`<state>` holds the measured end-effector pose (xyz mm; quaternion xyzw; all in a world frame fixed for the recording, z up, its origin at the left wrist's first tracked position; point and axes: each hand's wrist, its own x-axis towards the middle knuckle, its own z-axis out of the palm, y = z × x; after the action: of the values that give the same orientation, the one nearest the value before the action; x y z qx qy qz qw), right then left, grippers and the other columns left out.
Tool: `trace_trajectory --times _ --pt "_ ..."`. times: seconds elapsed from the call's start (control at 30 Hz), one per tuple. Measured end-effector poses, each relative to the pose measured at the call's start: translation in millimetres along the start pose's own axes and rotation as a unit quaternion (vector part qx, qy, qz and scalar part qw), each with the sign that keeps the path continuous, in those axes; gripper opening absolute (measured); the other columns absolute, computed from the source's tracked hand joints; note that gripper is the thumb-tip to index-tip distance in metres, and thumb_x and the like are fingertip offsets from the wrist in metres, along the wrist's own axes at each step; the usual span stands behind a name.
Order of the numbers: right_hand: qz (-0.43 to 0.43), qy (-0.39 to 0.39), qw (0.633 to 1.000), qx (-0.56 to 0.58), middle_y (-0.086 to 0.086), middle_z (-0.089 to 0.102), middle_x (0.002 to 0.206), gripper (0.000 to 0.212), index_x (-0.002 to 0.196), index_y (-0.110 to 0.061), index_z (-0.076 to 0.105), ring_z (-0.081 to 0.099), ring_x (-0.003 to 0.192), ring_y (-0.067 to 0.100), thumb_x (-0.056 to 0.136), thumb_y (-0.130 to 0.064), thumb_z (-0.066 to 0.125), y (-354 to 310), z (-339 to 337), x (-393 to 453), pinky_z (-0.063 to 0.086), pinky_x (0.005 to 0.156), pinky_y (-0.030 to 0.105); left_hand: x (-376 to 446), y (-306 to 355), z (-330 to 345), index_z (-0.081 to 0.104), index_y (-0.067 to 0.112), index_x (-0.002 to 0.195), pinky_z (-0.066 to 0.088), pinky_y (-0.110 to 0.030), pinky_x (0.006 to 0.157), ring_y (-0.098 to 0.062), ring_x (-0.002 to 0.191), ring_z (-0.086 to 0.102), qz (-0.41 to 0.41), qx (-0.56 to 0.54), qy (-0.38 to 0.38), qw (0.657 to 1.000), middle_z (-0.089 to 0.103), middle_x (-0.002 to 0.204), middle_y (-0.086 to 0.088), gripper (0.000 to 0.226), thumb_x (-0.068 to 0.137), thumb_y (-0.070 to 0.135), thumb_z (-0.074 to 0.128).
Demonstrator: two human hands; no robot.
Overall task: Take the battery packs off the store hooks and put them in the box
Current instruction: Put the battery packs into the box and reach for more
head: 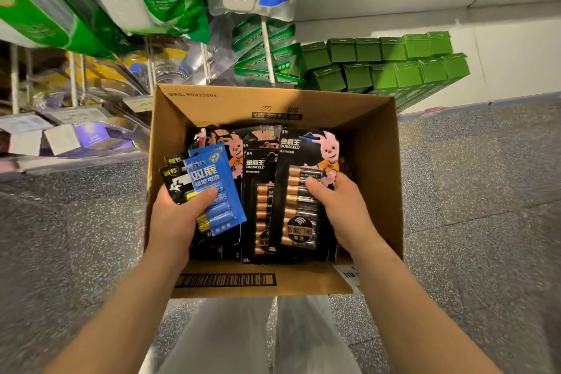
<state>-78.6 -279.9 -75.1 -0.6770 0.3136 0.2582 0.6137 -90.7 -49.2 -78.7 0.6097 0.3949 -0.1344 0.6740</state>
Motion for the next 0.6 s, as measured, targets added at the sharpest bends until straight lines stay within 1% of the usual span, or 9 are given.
trace_trajectory --times 0.07,0.13,0.2,0.27,0.3,0.37,0.43,0.5,0.6 --pt "0.004 -0.029 0.999 -0.022 0.002 0.073 0.1 0.012 0.104 -0.023 0.064 0.07 0.094 0.019 0.093 -0.022 0.061 2.6 11.2 1.0 0.056 0.086 0.044 -0.4 -2.8 -2.7 0.06 0.02 0.107 0.056 -0.036 0.071 -0.021 0.083 0.072 0.001 0.007 -0.001 1.0 0.072 0.099 -0.006 0.032 0.084 0.0 0.07" --pt "0.017 -0.026 0.998 -0.059 0.002 0.071 0.1 0.008 0.099 -0.023 0.064 0.069 0.094 0.02 0.092 -0.024 0.062 9.7 26.0 1.6 0.054 0.089 0.046 -0.1 -5.4 -5.6 0.06 0.018 0.11 0.056 -0.034 0.069 -0.02 0.082 0.072 -0.001 0.011 -0.007 1.0 0.072 0.099 -0.007 0.033 0.084 -0.001 0.069" --pt "0.028 0.014 0.997 -0.064 0.004 0.068 0.104 0.006 0.093 -0.026 0.059 0.066 0.095 0.019 0.09 -0.026 0.064 17.0 39.8 2.2 0.054 0.088 0.044 0.8 -7.8 -8.3 0.061 0.016 0.114 0.057 -0.034 0.067 -0.021 0.081 0.073 -0.003 0.011 -0.014 1.0 0.073 0.1 -0.007 0.034 0.086 -0.001 0.068" --pt "0.023 0.06 0.995 -0.073 0.003 0.064 0.111 0.014 0.094 -0.029 0.055 0.063 0.099 0.018 0.087 -0.031 0.067 20.6 49.8 3.2 0.054 0.088 0.04 1.5 -9.7 -10.9 0.061 0.015 0.117 0.058 -0.03 0.062 -0.017 0.078 0.074 -0.003 0.008 -0.017 1.0 0.073 0.098 -0.005 0.034 0.087 0.0 0.067" --pt "0.022 0.071 0.994 -0.081 0.002 0.062 0.112 0.019 0.098 -0.028 0.054 0.062 0.1 0.017 0.086 -0.033 0.069 19.4 53.4 2.2 0.054 0.088 0.039 1.8 -10.2 -11.4 0.061 0.016 0.115 0.058 -0.027 0.058 -0.014 0.075 0.074 -0.002 0.006 -0.017 1.0 0.073 0.095 -0.003 0.032 0.087 0.0 0.067" --pt "0.023 0.068 0.992 -0.103 -0.004 0.059 0.11 0.033 0.109 -0.023 0.052 0.059 0.101 0.013 0.084 -0.032 0.071 15.0 58.2 -0.1 0.053 0.088 0.034 2.3 -10.2 -10.8 0.062 0.019 0.107 0.056 -0.022 0.053 -0.009 0.069 0.073 0.001 0.003 -0.017 1.0 0.073 0.089 0.001 0.029 0.087 0.0 0.067" --pt "0.022 0.062 0.989 -0.132 -0.01 0.052 0.103 0.047 0.121 -0.019 0.047 0.053 0.1 0.01 0.083 -0.029 0.074 10.1 60.1 -1.6 0.049 0.085 0.029 2.8 -9.3 -10.0 0.062 0.022 0.103 0.056 -0.021 0.053 -0.008 0.068 0.073 0.001 -0.001 -0.02 1.0 0.073 0.086 0.004 0.029 0.086 0.0 0.068" --pt "0.026 0.064 0.988 -0.139 -0.011 0.046 0.099 0.057 0.126 -0.016 0.042 0.05 0.099 0.01 0.081 -0.026 0.076 9.3 59.5 -1.4 0.046 0.08 0.026 3.9 -10.5 -10.5 0.062 0.023 0.103 0.058 -0.024 0.056 -0.011 0.071 0.074 -0.003 -0.003 -0.024 1.0 0.074 0.087 0.003 0.029 0.086 0.001 0.069" --pt "0.039 0.06 0.989 -0.126 -0.01 0.042 0.103 0.066 0.135 -0.014 0.038 0.047 0.099 0.009 0.081 -0.023 0.076 9.8 58.3 0.3 0.042 0.071 0.018 5.6 -13.6 -11.4 0.062 0.024 0.103 0.058 -0.032 0.066 -0.015 0.076 0.074 -0.017 -0.01 -0.026 0.999 0.075 0.092 0.0 0.028 0.086 0.003 0.069"
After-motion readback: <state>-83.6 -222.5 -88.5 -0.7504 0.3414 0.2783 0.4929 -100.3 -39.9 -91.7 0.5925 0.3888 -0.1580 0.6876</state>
